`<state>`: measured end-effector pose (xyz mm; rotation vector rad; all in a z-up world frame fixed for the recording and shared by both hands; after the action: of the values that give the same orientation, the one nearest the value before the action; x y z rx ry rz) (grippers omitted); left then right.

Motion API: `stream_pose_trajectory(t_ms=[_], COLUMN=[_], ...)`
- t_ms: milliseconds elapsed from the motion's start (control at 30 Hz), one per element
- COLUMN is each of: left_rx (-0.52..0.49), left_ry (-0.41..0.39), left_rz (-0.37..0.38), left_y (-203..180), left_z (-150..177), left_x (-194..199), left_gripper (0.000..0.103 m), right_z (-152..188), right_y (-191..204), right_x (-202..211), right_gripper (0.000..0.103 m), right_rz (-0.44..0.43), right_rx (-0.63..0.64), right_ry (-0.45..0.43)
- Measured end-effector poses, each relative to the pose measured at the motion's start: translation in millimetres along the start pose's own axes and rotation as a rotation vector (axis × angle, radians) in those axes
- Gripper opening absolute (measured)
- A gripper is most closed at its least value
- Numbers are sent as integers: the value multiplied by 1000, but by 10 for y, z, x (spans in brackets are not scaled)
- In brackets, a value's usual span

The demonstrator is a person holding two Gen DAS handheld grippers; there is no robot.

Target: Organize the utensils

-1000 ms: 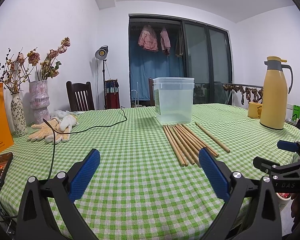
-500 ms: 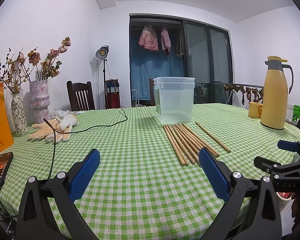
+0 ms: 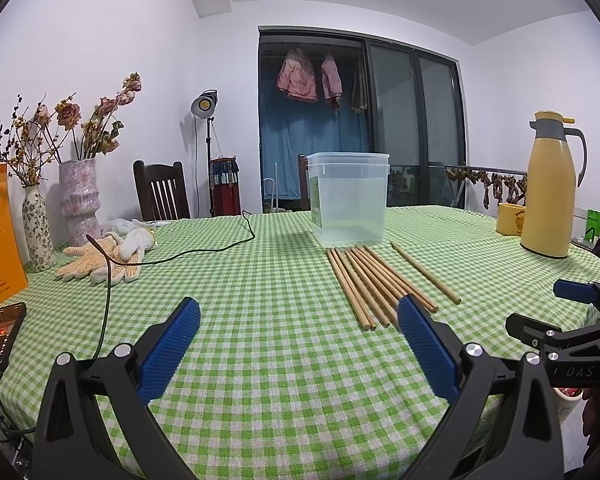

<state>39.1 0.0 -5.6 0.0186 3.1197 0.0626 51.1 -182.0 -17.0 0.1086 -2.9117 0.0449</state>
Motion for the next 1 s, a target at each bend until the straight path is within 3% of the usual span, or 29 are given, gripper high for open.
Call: stream_pose_trajectory(t_ms=[667,867,1000], left_rx=[7,-2,96], left_ry=[4,117,183], left_rz=[8,-5,13], left_y=[4,7,79], left_z=[42,166,131], left_x=[7,-226,-474], left_gripper=[96,96,96], right_z=[25,-77,-200], right_y=[10,-160,-276], right_x=[-19,-177,-294], right_gripper=[95,95,95], right_rz=[-9,32,60], right_rx=[6,-6,-38], right_ry=[5,-3,0])
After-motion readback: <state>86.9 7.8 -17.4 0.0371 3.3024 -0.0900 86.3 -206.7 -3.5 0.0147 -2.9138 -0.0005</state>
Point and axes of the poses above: each gripper's, at about its wrist camera, not at the fingertips, and x roughly against the way its jaws point, y to its left, z to its underside, the point moved 4 cm from there along -x, roughly the way its jaws point, and after that the axes turned 15 degrees about -y, right-handed, at the moved point
